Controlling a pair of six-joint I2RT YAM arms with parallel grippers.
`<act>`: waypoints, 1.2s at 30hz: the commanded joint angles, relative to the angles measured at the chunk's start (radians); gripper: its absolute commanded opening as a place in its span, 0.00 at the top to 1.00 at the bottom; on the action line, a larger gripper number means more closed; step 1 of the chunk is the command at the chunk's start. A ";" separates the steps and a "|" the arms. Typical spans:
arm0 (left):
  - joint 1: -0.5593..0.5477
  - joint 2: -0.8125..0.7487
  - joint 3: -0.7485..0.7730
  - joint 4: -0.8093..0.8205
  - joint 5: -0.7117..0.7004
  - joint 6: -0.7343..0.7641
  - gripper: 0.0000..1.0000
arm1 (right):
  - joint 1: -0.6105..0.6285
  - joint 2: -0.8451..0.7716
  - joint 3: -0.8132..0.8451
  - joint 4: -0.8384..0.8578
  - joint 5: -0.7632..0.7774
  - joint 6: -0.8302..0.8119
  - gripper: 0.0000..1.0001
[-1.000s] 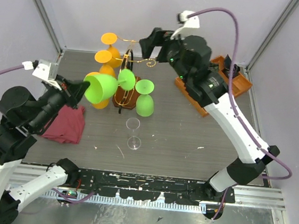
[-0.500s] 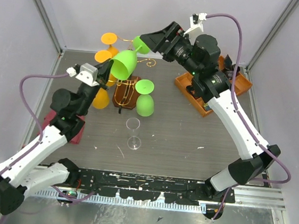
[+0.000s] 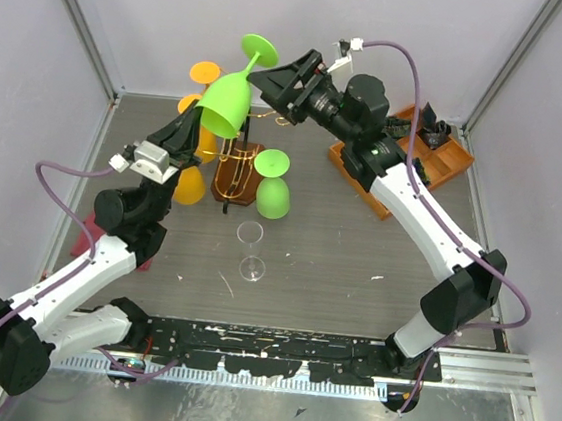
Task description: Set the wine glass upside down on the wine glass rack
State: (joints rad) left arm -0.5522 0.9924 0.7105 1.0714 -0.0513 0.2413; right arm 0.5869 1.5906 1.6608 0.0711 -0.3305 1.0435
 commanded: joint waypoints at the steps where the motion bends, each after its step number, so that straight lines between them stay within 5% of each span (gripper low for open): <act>1: 0.001 -0.004 -0.018 0.105 0.006 0.021 1.00 | -0.004 0.024 0.005 0.170 -0.070 0.097 0.12; 12: 0.001 0.011 -0.029 0.114 0.004 -0.011 1.00 | -0.005 0.048 0.005 0.241 -0.074 0.115 0.17; 28: 0.001 0.079 -0.027 0.187 -0.005 -0.074 1.00 | -0.004 0.125 0.040 0.319 -0.162 0.168 0.56; 36: 0.002 0.080 -0.041 0.216 0.006 -0.111 1.00 | -0.004 0.154 0.051 0.331 -0.164 0.183 0.56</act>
State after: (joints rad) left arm -0.5476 1.0771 0.6842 1.1957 -0.0639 0.1669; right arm 0.5716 1.7283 1.6665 0.3603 -0.4507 1.2186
